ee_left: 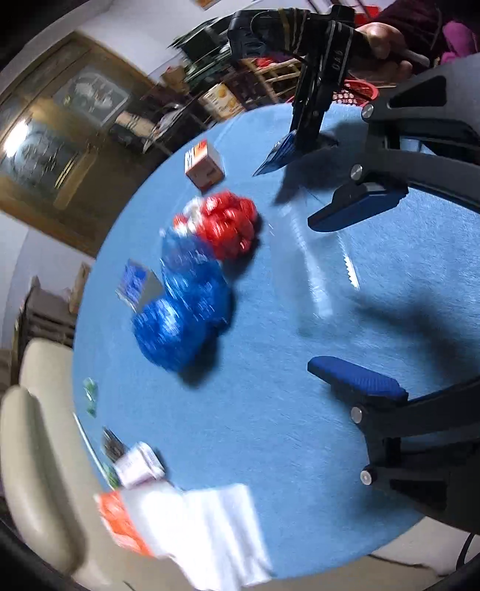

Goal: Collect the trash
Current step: 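Grasp the blue-white drink carton with the right tool, then grasp the clear plastic tray with the left tool while the right tool holds the carton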

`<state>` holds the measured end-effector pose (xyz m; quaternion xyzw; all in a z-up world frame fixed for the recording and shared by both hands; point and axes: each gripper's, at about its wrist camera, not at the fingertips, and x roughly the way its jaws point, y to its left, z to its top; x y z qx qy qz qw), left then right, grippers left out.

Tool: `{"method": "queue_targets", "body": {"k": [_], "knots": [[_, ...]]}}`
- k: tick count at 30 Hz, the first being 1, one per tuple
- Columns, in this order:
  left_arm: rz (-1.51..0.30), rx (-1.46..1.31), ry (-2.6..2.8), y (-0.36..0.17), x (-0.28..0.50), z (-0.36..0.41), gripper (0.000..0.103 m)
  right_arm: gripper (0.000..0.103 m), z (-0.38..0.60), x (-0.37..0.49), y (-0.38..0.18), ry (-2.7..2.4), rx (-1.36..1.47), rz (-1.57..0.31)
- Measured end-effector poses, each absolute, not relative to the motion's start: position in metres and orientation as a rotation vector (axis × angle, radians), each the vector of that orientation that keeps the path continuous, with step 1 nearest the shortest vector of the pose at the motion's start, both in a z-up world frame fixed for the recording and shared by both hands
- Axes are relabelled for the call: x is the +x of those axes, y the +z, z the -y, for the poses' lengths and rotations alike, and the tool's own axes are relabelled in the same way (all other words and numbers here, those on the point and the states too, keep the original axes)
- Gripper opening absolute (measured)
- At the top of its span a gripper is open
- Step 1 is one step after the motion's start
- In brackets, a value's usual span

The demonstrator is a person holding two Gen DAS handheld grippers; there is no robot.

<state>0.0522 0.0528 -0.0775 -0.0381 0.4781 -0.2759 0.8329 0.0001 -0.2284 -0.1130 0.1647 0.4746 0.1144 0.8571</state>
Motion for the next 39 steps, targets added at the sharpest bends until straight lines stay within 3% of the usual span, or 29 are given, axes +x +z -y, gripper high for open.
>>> {"method": "queue_targets", "body": {"k": [8, 17, 28, 39], "knots": [[-1.052, 0.039, -0.706, -0.085, 0.073, -0.015, 0.076, 0.049, 0.256, -0.005, -0.101, 0.238, 0.450, -0.955], [-1.125, -0.071, -0.776, -0.096, 0.075, -0.002, 0.078, 0.049, 0.267, 0.005, -0.115, 0.199, 0.519, -0.976], [-1.302, -0.119, -0.803, -0.097, 0.042, 0.000, 0.081, 0.049, 0.301, -0.047, -0.102, 0.013, 0.580, -0.911], [-1.183, 0.073, -0.675, -0.094, 0.019, 0.020, 0.081, 0.049, 0.301, -0.092, -0.069, 0.024, 0.536, -0.819]]}}
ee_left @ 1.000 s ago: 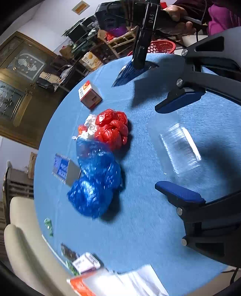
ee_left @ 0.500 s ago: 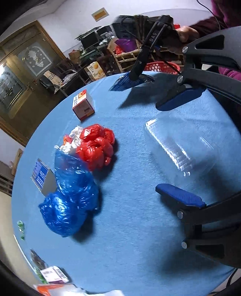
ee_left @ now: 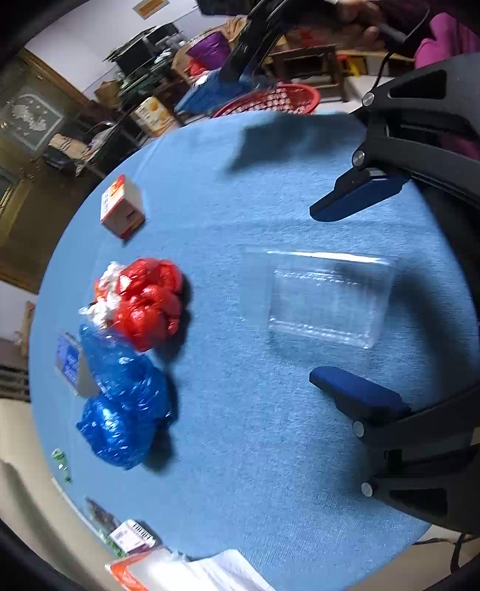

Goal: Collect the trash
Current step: 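Grasp the clear plastic tray with the left tool while the right tool holds the carton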

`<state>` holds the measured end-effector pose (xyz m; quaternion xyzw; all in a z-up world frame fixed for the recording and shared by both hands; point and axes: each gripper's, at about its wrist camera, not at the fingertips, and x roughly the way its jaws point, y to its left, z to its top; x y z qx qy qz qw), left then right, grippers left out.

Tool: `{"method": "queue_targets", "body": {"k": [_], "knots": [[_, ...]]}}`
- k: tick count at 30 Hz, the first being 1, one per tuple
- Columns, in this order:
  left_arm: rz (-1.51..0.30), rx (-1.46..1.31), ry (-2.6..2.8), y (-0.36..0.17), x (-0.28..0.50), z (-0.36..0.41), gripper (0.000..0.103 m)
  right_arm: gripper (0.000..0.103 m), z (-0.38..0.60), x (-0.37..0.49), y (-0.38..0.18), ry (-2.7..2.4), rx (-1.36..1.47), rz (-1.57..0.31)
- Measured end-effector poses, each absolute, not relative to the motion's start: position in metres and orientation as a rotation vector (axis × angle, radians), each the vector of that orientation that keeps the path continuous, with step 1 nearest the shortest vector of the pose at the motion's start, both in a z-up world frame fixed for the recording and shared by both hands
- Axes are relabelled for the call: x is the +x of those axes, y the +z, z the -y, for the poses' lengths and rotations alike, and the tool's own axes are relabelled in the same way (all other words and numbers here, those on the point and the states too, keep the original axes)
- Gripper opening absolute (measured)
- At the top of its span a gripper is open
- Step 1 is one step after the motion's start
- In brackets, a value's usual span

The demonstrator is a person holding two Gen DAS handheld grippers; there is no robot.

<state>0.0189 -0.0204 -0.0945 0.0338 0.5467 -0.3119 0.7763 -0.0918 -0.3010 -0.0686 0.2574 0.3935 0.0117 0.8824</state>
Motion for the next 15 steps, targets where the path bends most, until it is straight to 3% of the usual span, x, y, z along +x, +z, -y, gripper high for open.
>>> {"method": "queue_targets", "body": {"k": [2, 4, 15], "knots": [[-1.134, 0.053, -0.657, -0.093, 0.014, 0.023, 0.079, 0.049, 0.297, -0.098, -0.060, 0.041, 0.517, -0.797], [-1.121, 0.040, -0.667, -0.095, 0.011, 0.028, 0.046, 0.049, 0.292, -0.107, -0.053, 0.054, 0.493, -0.776], [-0.989, 0.117, -0.637, -0.072, -0.022, 0.055, 0.043, 0.049, 0.303, -0.155, -0.029, 0.040, 0.488, -0.667]]}}
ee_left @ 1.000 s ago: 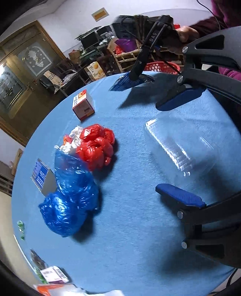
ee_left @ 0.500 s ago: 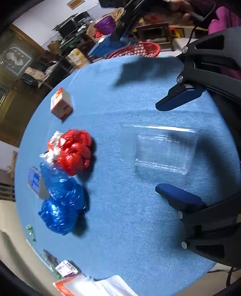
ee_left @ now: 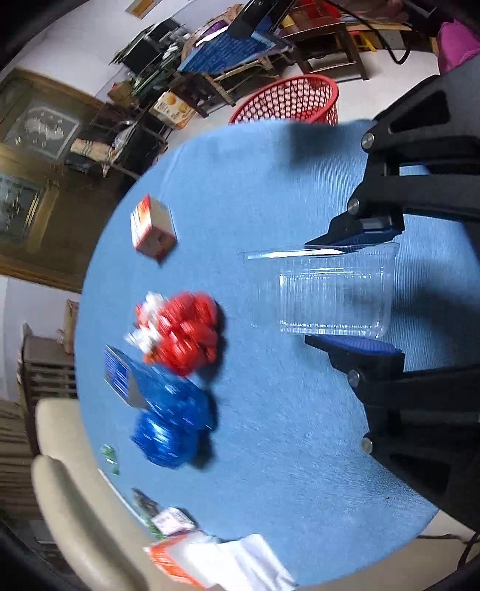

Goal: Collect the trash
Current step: 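Grasp the clear plastic tray with the left tool while the right tool holds the carton, then drop the clear tray and the carton into the red wastebasket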

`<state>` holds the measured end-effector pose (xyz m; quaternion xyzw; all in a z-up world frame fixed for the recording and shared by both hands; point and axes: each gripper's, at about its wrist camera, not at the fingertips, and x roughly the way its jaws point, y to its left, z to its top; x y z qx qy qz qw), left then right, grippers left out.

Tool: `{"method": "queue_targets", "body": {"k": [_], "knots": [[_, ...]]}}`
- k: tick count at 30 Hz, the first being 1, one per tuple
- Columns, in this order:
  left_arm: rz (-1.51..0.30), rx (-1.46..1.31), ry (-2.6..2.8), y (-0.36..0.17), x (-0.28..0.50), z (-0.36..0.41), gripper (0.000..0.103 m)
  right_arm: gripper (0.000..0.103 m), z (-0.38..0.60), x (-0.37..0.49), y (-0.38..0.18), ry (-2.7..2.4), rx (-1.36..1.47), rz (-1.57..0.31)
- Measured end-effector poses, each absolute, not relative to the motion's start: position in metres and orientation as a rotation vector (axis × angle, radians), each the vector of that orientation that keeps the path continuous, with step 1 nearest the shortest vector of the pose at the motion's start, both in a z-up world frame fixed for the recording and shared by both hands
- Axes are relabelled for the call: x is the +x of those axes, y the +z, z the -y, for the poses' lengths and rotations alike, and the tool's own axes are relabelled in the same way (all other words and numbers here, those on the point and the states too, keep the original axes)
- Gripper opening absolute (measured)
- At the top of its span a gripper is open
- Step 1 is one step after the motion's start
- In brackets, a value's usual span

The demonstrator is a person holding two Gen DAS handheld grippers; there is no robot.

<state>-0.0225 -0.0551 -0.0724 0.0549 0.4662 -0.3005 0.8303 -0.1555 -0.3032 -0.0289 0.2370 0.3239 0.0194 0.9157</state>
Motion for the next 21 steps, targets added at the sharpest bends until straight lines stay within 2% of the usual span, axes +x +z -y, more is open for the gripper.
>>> {"method": "queue_targets", "body": {"k": [4, 9, 15, 21], "knots": [[-0.924, 0.150, -0.723, -0.041, -0.043, 0.080, 0.043, 0.049, 0.323, -0.186, -0.022, -0.020, 0.508, -0.619], [-0.892, 0.182, -0.878, -0.013, -0.063, 0.148, 0.043, 0.050, 0.367, -0.230, -0.030, -0.133, 0.610, -0.574], [-0.932, 0.260, -1.018, -0.011, -0.090, 0.242, 0.043, 0.050, 0.437, -0.289, -0.061, -0.247, 0.860, -0.499], [-0.980, 0.385, -1.074, -0.037, -0.112, 0.326, 0.044, 0.051, 0.490, -0.318, -0.098, -0.267, 1.088, -0.437]]}}
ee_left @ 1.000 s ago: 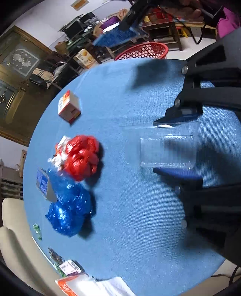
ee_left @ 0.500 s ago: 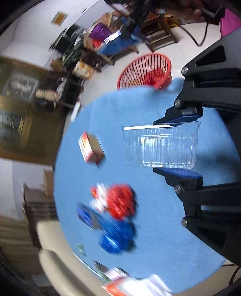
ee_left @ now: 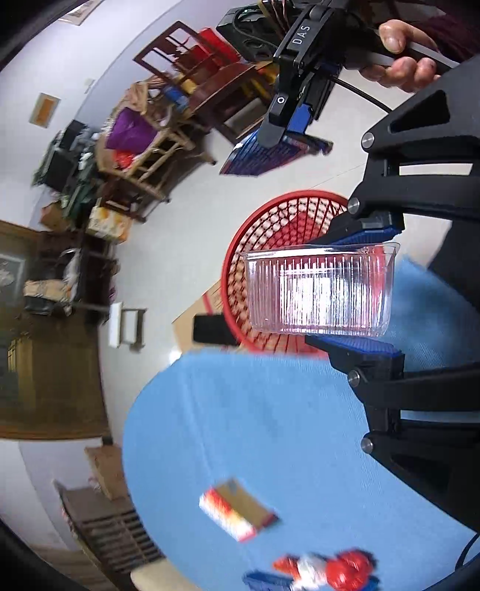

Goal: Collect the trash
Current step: 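Drop the clear tray and the carton into the red wastebasket, then grasp the blue plastic bags with the left tool while the right tool grasps the medicine box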

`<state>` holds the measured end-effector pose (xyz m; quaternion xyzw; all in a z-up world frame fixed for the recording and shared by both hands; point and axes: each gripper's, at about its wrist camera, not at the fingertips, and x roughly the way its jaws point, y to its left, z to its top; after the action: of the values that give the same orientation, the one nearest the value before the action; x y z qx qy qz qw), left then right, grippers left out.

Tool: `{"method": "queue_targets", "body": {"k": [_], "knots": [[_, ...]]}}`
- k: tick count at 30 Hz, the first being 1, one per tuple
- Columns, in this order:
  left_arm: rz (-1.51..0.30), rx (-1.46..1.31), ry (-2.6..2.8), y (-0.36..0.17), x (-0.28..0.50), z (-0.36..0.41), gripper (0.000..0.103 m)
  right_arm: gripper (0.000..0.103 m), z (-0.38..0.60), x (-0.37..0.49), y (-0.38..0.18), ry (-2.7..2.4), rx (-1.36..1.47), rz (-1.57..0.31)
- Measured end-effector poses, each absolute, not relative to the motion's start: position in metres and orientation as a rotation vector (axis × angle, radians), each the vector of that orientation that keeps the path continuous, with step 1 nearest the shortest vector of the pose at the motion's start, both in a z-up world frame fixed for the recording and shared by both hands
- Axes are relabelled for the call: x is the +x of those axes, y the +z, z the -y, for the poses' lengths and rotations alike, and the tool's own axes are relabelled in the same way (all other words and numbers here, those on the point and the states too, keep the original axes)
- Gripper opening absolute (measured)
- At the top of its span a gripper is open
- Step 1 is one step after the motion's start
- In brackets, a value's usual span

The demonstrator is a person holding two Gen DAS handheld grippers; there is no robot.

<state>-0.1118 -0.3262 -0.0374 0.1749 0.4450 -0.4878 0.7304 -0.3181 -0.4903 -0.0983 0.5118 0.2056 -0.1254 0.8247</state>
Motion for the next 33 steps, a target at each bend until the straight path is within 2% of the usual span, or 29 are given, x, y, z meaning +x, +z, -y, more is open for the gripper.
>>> {"method": "queue_targets", "body": {"k": [3, 5, 7, 9, 16, 24, 33], "knots": [[-1.019, 0.421, -1.080, -0.053, -0.112, 0.350, 0.044, 0.052, 0.507, -0.316, -0.119, -0.259, 1.174, -0.440], [-1.048, 0.427, -1.073, -0.061, -0.107, 0.357, 0.054, 0.056, 0.513, -0.310, -0.130, -0.251, 1.214, -0.457], [-1.057, 0.416, -1.059, -0.064, -0.103, 0.356, 0.059, 0.073, 0.519, -0.300, -0.141, -0.252, 1.254, -0.505], [-1.060, 0.427, -1.058, -0.063, -0.102, 0.349, 0.059, 0.076, 0.522, -0.293, -0.150, -0.262, 1.297, -0.533], [-0.955, 0.449, -1.014, -0.046, -0.091, 0.285, 0.063, 0.076, 0.512, -0.261, -0.150, -0.265, 1.236, -0.575], [-0.880, 0.328, -0.792, -0.038, -0.047, 0.157, 0.063, 0.076, 0.494, -0.220, -0.112, -0.331, 1.067, -0.599], [-0.912, 0.063, -0.421, -0.048, 0.032, -0.008, 0.064, 0.076, 0.397, -0.093, -0.081, -0.101, 0.814, -0.770]]}}
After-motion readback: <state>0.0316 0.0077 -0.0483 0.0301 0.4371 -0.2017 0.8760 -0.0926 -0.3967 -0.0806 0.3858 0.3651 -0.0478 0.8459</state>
